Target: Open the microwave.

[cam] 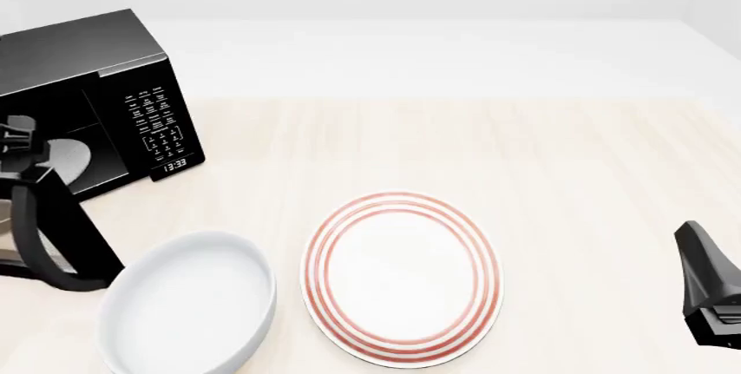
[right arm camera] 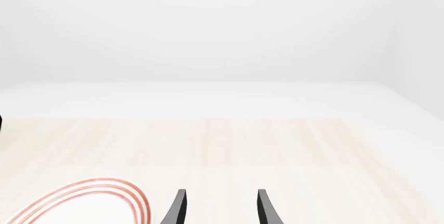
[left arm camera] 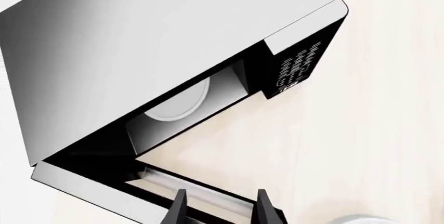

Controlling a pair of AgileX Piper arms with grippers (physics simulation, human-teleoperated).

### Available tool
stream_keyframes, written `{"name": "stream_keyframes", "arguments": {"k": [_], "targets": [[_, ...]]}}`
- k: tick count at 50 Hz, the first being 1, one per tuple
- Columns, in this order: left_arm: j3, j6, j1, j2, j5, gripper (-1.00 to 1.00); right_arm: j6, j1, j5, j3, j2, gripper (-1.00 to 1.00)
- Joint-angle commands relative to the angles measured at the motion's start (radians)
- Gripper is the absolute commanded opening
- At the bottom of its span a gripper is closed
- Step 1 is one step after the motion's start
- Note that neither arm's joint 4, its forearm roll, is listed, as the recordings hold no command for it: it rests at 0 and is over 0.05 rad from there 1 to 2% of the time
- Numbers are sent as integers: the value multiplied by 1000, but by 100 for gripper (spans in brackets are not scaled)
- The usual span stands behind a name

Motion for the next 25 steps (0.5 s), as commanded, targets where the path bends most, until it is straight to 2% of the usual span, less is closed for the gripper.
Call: {"name": "stream_keyframes", "arguments": {"k": [1, 22, 25], "targets": [[34, 2, 15, -58, 24, 100, 0, 0, 0, 0, 0, 100], [58, -2, 30, -111, 54, 100, 0, 0, 0, 0, 0, 100], [47, -49, 27, -106, 58, 100, 0, 0, 0, 0, 0, 100]]}}
